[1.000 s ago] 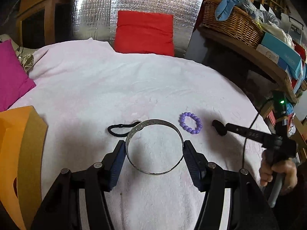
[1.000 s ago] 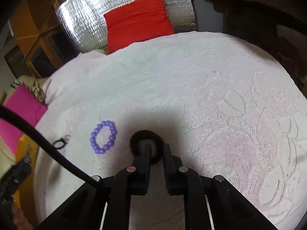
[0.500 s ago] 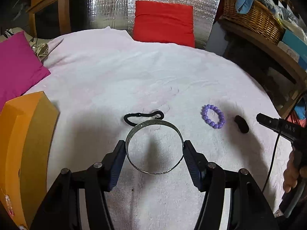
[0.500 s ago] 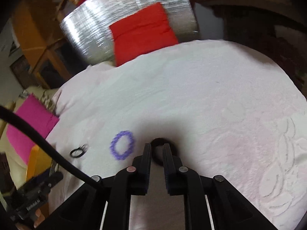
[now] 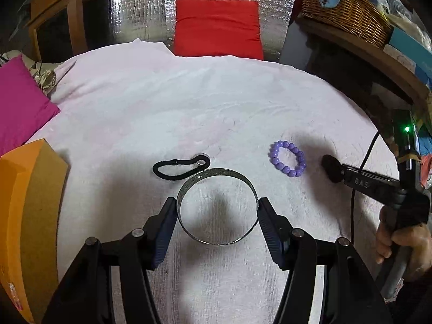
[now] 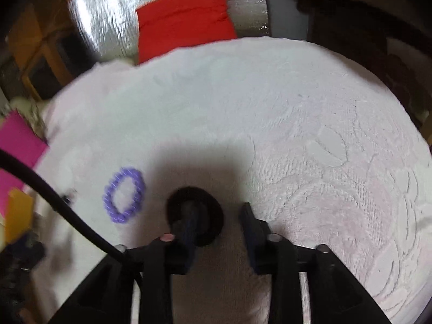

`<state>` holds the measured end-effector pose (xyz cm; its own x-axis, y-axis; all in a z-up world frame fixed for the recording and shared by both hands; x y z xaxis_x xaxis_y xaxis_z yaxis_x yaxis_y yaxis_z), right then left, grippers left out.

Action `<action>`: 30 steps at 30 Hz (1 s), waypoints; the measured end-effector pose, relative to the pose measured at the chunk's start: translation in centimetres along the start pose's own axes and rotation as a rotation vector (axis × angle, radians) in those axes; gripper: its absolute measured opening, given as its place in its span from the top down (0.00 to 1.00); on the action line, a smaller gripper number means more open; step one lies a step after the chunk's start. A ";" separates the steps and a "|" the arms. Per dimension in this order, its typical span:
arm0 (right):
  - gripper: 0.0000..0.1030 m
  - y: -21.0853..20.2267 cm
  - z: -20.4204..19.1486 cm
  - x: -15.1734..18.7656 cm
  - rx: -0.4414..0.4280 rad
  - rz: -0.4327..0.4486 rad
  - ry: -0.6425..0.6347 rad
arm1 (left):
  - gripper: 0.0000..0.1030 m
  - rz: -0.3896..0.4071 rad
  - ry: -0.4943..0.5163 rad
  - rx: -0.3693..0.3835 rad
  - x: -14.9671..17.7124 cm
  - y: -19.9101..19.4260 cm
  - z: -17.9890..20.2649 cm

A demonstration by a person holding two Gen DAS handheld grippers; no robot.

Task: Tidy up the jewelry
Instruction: 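Lift the silver bangle with the left tool while the right tool lifts the hair tie, then carry the bangle and hair tie with both tools over the orange box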

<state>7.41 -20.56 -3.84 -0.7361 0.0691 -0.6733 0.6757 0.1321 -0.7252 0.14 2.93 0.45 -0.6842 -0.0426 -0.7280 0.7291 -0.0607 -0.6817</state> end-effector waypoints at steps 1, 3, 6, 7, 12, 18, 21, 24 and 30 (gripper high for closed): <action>0.87 -0.2 -0.3 -0.1 0.012 0.026 -0.032 | 0.40 0.000 0.000 -0.001 0.0 0.0 -0.1; 0.92 -0.4 -0.7 -0.2 0.022 0.039 -0.061 | 0.40 0.002 -0.004 -0.006 -0.1 -0.1 -0.3; 0.92 -1.3 -1.2 -0.6 0.002 0.073 -0.057 | 0.40 0.006 -0.017 -0.011 -0.2 -0.2 -0.6; 0.92 -1.8 -1.3 -0.8 -0.014 0.092 -0.055 | 0.40 0.008 -0.018 -0.013 -0.2 -0.3 -0.6; 0.92 -4.1 -2.6 -1.3 -0.102 0.135 -0.029 | 0.40 0.033 0.000 -0.036 -0.5 -1.2 -0.9; 0.92 -5.6 -5.3 -1.0 -0.156 0.156 -0.053 | 0.40 0.078 -0.038 -0.098 -1.1 -3.2 -2.7; 0.92 -5.7 -6.7 -0.3 -0.178 0.143 -0.057 | 0.40 0.086 -0.071 -0.138 -1.0 -4.5 -3.9; 0.92 -5.9 -7.9 0.3 -0.197 0.137 -0.063 | 0.40 0.115 -0.123 -0.178 -0.8 -6.6 -5.2; 0.92 -7.1 -13.2 1.0 -0.293 0.127 -0.113 | 0.40 0.204 -0.230 -0.348 -0.1 -12.4 -10.5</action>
Point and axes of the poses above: each gripper's, at about its wrist camera, not at the fingertips, and y roughly the way its jaws point, z to its right, x to its underside, the point moved 7 cm from there along y, roughly the way its jaws point, and after that the axes turned 8 degrees about z, right-handed, at the moved point
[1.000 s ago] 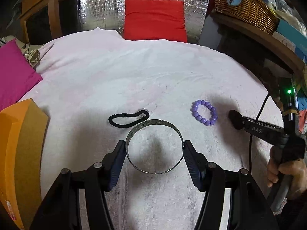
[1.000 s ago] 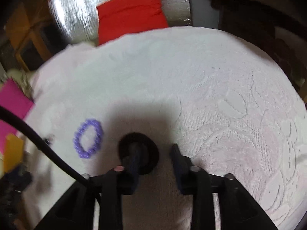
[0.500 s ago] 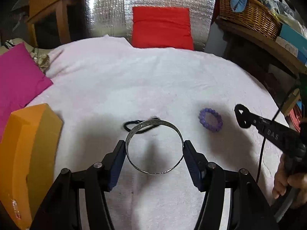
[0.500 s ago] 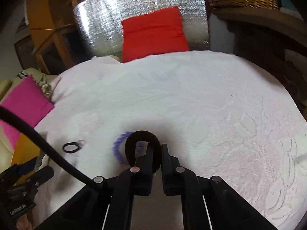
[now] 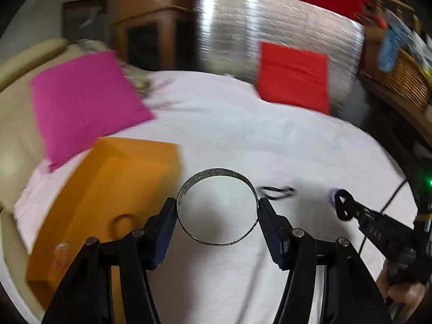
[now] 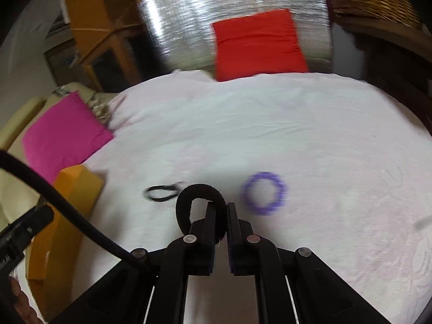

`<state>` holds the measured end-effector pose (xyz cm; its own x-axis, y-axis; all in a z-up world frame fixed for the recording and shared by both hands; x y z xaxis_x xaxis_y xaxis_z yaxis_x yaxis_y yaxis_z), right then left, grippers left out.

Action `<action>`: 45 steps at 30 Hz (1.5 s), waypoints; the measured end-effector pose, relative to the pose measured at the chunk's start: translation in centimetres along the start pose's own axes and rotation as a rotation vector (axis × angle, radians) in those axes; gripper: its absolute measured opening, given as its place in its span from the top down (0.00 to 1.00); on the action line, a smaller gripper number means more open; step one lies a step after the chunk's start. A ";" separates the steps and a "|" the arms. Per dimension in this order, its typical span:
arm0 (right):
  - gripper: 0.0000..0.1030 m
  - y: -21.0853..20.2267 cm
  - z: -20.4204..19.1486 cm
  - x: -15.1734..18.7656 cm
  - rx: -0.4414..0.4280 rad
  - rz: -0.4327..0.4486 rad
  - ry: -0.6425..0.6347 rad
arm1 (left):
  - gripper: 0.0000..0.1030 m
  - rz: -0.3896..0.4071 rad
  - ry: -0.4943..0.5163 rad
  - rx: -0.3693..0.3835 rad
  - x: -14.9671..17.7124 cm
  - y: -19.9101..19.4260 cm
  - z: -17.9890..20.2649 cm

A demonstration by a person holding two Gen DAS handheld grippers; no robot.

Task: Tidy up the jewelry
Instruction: 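Carry the bangle and hair tie with both tools over the orange box, then open both tools to drop the bangle and hair tie into the box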

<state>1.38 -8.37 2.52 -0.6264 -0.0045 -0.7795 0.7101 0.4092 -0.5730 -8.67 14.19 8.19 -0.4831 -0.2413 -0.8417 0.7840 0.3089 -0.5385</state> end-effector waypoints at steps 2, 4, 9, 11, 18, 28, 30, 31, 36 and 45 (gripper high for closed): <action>0.92 -0.1 -2.4 -0.1 -0.038 -0.002 -0.025 | 0.40 0.020 -0.053 -0.057 -0.3 -0.8 -2.9; 0.92 0.1 -5.7 -0.3 -0.093 -0.016 -0.043 | 0.40 0.040 -0.104 -0.144 -0.6 -1.3 -6.4; 0.92 0.4 -14.6 -1.5 -0.211 -0.038 -0.127 | 0.40 0.039 -0.228 -0.299 -0.7 -1.3 -13.9; 0.92 0.8 -17.9 -2.1 -0.251 -0.050 -0.157 | 0.40 0.024 -0.261 -0.338 -0.4 -0.9 -16.1; 0.92 3.9 -28.0 -1.5 -0.307 -0.131 -0.299 | 0.40 -0.112 -0.315 -0.414 2.8 2.3 -21.3; 0.92 11.8 -32.4 1.2 -0.243 -0.286 -0.329 | 0.40 -0.270 -0.377 -0.389 6.4 5.2 -22.6; 0.92 13.4 -32.4 1.5 -0.213 -0.319 -0.338 | 0.40 -0.289 -0.379 -0.381 6.8 5.5 -22.5; 0.92 13.9 -32.5 1.7 -0.204 -0.334 -0.340 | 0.40 -0.296 -0.376 -0.381 6.8 5.7 -22.4; 0.90 15.6 -33.2 2.4 -0.174 -0.380 -0.338 | 0.40 -0.317 -0.376 -0.400 7.1 6.2 -22.7; 0.72 16.8 -33.8 2.8 -0.161 -0.428 -0.328 | 0.38 -0.374 -0.395 -0.416 8.3 6.9 -23.4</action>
Point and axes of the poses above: each gripper's, at about its wrist camera, not at the fingertips, and y roughly the way its jaws point, z to its right, x to its underside, the point moved 7 cm from there along y, roughly the way its jaws point, and after that the axes turned 8 degrees about z, right-handed, at the moved point
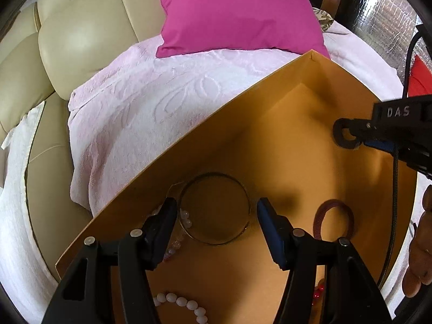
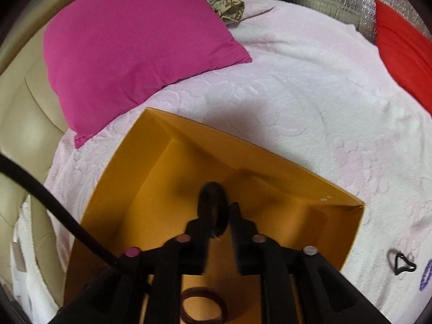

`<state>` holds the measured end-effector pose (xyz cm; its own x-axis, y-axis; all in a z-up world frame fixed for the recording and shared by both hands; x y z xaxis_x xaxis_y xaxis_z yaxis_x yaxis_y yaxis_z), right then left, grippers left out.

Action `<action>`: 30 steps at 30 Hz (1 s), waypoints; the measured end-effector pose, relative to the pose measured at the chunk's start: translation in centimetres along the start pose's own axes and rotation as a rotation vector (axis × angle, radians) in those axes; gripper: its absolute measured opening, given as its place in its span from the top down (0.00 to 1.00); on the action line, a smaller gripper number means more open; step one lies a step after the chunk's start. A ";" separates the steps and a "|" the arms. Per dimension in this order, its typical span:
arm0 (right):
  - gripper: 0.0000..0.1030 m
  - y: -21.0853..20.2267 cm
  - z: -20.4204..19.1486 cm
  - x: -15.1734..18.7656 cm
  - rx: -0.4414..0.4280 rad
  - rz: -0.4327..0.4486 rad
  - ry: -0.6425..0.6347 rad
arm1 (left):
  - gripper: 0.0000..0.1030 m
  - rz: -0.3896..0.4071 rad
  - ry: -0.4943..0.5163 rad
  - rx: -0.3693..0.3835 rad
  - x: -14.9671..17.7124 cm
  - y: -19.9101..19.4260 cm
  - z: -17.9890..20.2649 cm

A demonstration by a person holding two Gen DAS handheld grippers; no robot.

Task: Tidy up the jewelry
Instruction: 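Open both tools to drop the bangle and hair tie into the box, then move both open tools back over the black cord and purple bracelet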

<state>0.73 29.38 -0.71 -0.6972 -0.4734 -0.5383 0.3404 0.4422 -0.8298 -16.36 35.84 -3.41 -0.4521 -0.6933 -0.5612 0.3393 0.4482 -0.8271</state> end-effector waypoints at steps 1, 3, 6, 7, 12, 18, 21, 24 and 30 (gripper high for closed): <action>0.62 0.0 0.1 0.1 0.000 0.000 0.007 | 0.38 0.004 0.001 -0.004 0.0 -0.1 0.0; 0.59 -0.7 0.3 -0.1 0.003 0.041 0.011 | 0.38 0.023 0.001 -0.018 -0.2 -0.4 -0.1; 0.59 -2.3 0.7 -0.4 -0.026 0.093 0.022 | 0.37 0.071 -0.001 -0.041 -0.7 -1.3 -0.2; 0.59 -2.9 0.9 -0.4 -0.035 0.109 0.033 | 0.37 0.087 -0.001 -0.048 -0.9 -1.6 -0.3; 0.59 -7.3 3.4 -0.7 -0.028 0.235 0.058 | 0.32 0.225 -0.002 -0.090 -1.9 -4.5 0.2; 0.59 -13.6 9.9 0.6 0.055 0.365 0.096 | 0.24 0.414 0.072 -0.151 -2.7 -8.4 2.8; 0.59 -16.7 14.2 2.4 0.107 0.400 0.122 | 0.24 0.472 0.118 -0.149 -2.5 -9.5 4.5; 0.59 -19.2 18.3 4.4 0.152 0.417 0.162 | 0.24 0.516 0.176 -0.137 -1.8 -10.7 6.8; 0.51 -22.5 27.0 10.8 0.248 0.407 0.282 | 0.19 0.568 0.305 -0.075 0.6 -13.0 12.4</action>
Point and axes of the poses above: each gripper's, at about its wrist camera, not at the fingertips, and y roughly the way its jaws point, z to its right, x to its underside, the point moved 7 cm from there along y, roughly the way its jaws point, and after that the axes turned 8 degrees about z, right-handed, at the moved point
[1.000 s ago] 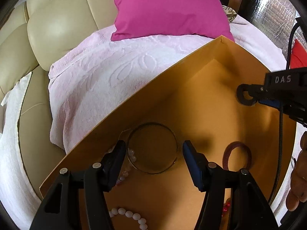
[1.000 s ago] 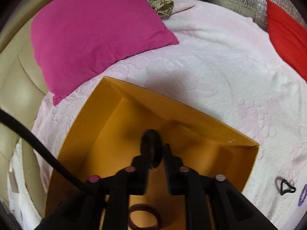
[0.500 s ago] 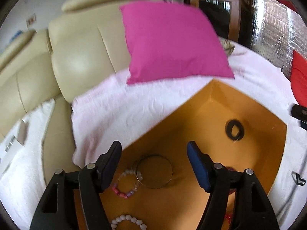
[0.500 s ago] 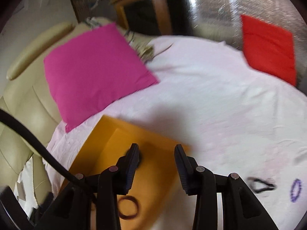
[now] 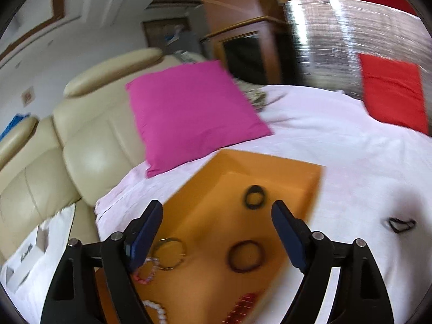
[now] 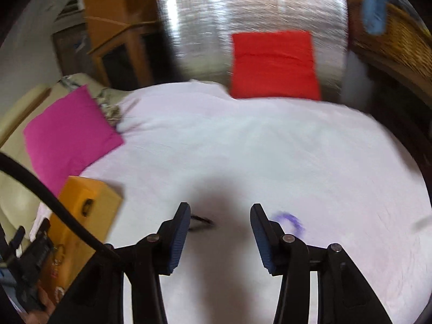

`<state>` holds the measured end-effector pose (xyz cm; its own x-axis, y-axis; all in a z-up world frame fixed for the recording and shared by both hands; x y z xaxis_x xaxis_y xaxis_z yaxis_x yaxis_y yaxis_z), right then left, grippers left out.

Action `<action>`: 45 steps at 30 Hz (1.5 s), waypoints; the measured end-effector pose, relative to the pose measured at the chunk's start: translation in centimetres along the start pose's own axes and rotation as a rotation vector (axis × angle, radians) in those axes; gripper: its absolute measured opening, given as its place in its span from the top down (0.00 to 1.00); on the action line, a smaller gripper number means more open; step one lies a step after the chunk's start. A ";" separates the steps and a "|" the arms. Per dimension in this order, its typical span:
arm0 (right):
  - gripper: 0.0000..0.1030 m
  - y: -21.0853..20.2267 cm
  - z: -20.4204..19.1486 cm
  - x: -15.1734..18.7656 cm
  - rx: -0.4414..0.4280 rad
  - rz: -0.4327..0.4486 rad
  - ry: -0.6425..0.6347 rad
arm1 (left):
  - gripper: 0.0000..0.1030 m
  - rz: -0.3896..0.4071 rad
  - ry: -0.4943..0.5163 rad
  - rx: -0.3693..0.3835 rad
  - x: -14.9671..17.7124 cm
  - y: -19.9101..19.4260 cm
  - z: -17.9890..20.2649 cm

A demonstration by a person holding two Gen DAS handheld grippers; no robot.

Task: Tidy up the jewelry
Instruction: 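Move both open tools back over the black cord and purple bracelet, then grasp the purple bead bracelet with the right tool while the left tool lowers to the black cord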

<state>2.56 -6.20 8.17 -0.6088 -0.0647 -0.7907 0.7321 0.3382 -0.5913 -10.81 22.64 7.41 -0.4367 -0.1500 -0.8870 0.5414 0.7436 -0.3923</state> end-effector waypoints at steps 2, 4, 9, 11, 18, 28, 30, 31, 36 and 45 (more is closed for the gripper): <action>0.51 -0.3 2.6 1.3 0.022 -0.011 0.040 | 0.19 0.025 0.047 0.035 -0.1 -1.2 2.3; 0.51 -0.4 5.2 2.5 0.036 -0.016 0.094 | 0.18 0.043 0.087 0.066 -0.2 -2.1 4.3; 0.51 -0.2 9.9 5.0 0.045 -0.022 0.251 | 0.17 0.048 0.184 0.136 0.4 -3.4 9.0; 0.51 -0.3 11.0 5.5 0.046 -0.024 0.274 | 0.17 0.042 0.211 0.157 0.8 -3.8 10.6; 0.51 -0.5 12.7 6.1 0.021 -0.019 0.306 | 0.17 0.042 0.274 0.219 1.7 -5.1 14.9; 0.51 0.6 14.9 6.6 0.010 -0.061 0.341 | 0.17 -0.009 0.272 0.303 2.3 -4.8 18.0; 0.51 0.9 15.1 6.6 0.009 -0.070 0.347 | 0.17 -0.027 0.265 0.329 2.5 -4.6 18.7; 0.51 1.0 15.2 6.6 0.007 -0.073 0.348 | 0.17 -0.036 0.261 0.344 2.6 -4.5 18.9; 0.51 1.9 14.9 6.6 0.002 -0.088 0.338 | 0.17 -0.064 0.253 0.391 2.9 -4.2 19.9; 0.51 3.9 13.8 6.3 0.009 -0.102 0.312 | 0.17 -0.111 0.245 0.408 3.4 -3.0 20.6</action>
<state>5.82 -18.25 -1.36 -0.7425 0.1934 -0.6413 0.6642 0.3360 -0.6677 0.89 6.51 0.57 -0.6376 -0.0193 -0.7701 0.6980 0.4086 -0.5881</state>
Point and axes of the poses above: each gripper's, at about its wrist camera, not at the fingertips, and y roughly the way its jaws point, z to its right, x to its underside, the point moved 7 cm from there along y, roughly the way its jaws point, and after that the axes turned 8 degrees about z, right-handed, at the moved point
